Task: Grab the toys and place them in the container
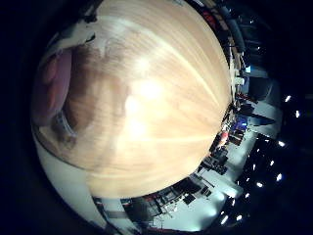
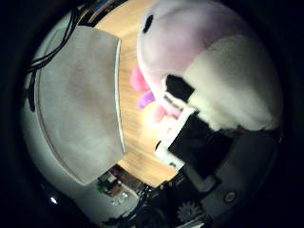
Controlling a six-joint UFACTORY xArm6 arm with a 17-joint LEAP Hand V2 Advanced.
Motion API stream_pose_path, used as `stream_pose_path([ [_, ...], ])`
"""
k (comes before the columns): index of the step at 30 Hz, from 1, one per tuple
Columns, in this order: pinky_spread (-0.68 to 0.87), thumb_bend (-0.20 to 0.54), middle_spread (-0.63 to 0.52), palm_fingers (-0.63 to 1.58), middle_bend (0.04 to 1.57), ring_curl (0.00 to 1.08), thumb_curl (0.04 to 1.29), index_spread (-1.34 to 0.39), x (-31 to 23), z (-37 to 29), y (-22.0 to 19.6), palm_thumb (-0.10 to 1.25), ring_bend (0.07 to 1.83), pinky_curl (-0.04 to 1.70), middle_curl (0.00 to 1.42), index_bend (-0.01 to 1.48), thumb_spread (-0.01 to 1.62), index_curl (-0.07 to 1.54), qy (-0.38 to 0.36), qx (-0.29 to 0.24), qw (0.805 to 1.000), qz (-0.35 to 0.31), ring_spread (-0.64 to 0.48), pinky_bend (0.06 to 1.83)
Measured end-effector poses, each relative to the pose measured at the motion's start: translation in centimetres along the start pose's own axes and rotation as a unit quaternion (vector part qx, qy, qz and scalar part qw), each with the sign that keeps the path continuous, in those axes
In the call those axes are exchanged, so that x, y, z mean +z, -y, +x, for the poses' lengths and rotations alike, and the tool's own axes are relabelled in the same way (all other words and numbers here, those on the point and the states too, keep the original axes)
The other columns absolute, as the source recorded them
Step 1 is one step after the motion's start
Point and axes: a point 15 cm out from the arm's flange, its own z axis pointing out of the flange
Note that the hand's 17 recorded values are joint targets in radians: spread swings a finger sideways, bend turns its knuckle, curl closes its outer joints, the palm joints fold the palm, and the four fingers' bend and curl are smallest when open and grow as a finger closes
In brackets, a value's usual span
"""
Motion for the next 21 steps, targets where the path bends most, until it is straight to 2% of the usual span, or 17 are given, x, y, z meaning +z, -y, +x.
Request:
stream_pose_path([
  [6, -0.52, 0.158, -0.41, 1.18, 0.75, 0.44, 0.40, -0.50, -2.4, 0.5, -1.6, 1.06, 1.19, 0.22, 0.59, 0.40, 1.00, 0.38, 0.007, 0.007, 1.000, -0.009, -0.37, 1.28],
  [14, -0.54, 0.081, -0.44, 1.17, 0.76, 0.45, 0.40, -0.53, -11.5, 1.9, -0.7, 1.10, 1.20, 0.26, 0.62, 0.41, 0.95, 0.45, 0.034, 0.035, 0.998, 0.049, -0.36, 1.24],
  [21, -0.55, 0.028, -0.44, 1.17, 0.76, 0.46, 0.41, -0.54, -18.3, 1.1, -1.4, 1.13, 1.20, 0.30, 0.62, 0.40, 0.93, 0.50, 0.049, 0.032, 0.995, 0.085, -0.36, 1.21],
])
